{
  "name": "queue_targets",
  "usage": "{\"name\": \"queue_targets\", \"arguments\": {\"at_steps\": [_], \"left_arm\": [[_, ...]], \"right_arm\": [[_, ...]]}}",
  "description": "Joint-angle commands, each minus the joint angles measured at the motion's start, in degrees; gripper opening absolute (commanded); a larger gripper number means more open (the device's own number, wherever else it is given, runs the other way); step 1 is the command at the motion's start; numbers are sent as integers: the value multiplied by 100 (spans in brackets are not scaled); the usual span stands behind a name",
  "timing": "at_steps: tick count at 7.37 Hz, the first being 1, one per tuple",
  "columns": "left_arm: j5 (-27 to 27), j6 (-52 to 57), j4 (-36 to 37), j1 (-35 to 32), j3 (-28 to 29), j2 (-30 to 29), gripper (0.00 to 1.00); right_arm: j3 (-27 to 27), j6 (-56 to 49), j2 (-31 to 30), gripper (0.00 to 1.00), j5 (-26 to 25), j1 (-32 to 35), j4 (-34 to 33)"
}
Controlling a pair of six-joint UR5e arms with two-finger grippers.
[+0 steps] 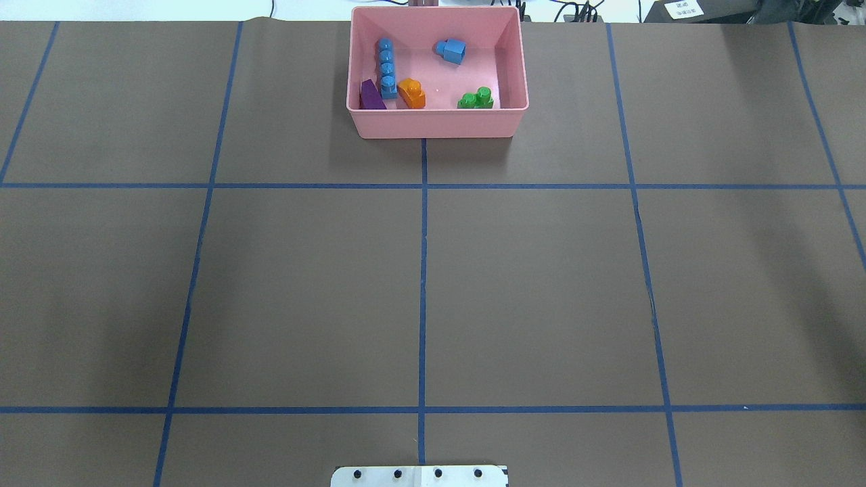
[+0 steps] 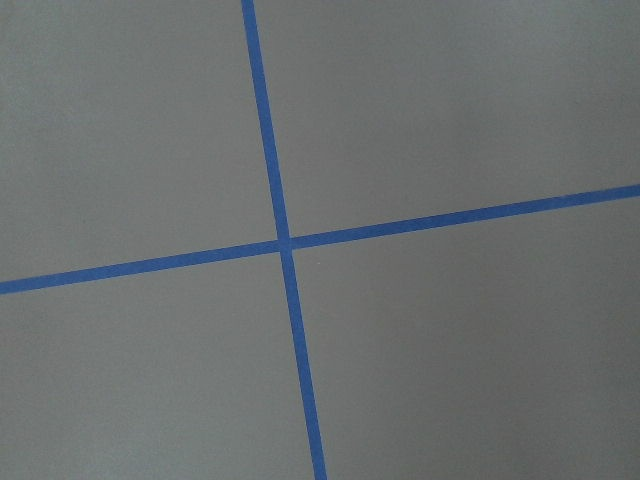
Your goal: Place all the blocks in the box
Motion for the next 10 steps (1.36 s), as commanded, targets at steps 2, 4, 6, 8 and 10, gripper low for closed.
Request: {"name": "queue_targets", "arguments": {"at_steps": [2,4,6,8,10], "left_arm": [[13,0,7,8,-63,86,100],[21,17,-2,8,-72,96,100],[731,35,-2,25,-159,52,100],[707,88,-202,25,-160,130,100],[445,44,-501,25,-107,315,100]], "right_arm": [[4,-29,-2,100,-38,0,9],[4,-47,-11,100,6,0,10],[57,-56,-20,100,33,0,1],[74,-56,-20,100,33,0,9],[145,-56,-55,100,41,0,1]]}}
